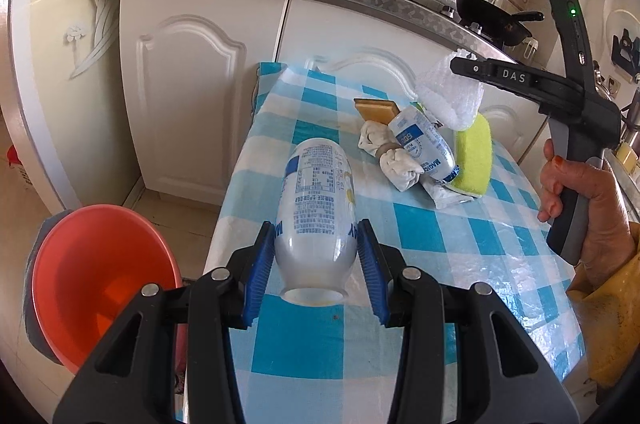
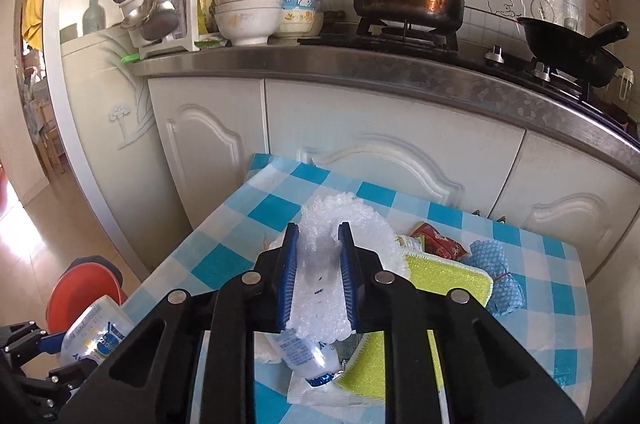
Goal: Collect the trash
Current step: 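Lift the bottle with the left gripper while the right gripper grasps the white mesh net, then carry bottle and mesh net to the red bucket and open both grippers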
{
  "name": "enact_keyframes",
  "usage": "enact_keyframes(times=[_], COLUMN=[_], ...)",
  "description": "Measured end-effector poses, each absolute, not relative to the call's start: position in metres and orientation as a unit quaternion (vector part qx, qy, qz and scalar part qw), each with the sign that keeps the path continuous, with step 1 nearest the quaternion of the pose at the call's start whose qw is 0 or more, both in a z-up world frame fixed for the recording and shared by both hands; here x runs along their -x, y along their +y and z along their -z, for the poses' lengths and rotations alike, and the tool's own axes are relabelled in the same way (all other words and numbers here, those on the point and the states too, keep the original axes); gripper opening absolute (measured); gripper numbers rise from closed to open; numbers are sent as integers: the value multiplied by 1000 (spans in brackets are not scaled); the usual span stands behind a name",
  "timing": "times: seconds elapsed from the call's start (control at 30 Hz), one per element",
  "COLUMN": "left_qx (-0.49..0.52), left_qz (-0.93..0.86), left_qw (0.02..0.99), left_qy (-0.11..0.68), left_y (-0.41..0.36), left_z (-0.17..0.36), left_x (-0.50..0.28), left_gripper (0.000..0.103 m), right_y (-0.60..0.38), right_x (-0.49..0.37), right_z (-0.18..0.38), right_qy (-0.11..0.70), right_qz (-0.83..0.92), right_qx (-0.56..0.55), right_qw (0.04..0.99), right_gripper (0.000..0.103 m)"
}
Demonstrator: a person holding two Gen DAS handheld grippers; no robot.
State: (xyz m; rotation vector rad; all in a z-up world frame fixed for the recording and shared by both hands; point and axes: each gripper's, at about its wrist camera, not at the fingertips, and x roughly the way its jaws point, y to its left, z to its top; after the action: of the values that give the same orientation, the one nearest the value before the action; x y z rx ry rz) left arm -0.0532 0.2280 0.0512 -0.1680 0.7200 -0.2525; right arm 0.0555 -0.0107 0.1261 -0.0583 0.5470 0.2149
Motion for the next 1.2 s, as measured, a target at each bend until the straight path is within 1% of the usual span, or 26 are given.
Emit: enact_keyframes(times=[0.3,0.5,0.77,1.0,1.2], left_qx=[91,97,126,155,176], left_qz=[110,82,4,-48,-68], left_qw=[930,936,936,923,909], left_qy=[338,328,328,349,372], left_y=[244,275,347,399,425], left_z=[-59,-63,-57,-24,6], left_x=[64,74,84,85,81], left_gripper=[44,44,44,44,44], right_y=[-10,25,124,217,269], right_x=[-23,-3,7,3,1], right_z=[-168,-172,-140,-98,-65], right_qy=[235,244,307,367,401], right_qz=[-143,-227,-350,-398,-406], right_qx=[-27,-86,-122,-85,-47], right_qw=[961,939,877,837,820], right_gripper=[22,22,23,24,28])
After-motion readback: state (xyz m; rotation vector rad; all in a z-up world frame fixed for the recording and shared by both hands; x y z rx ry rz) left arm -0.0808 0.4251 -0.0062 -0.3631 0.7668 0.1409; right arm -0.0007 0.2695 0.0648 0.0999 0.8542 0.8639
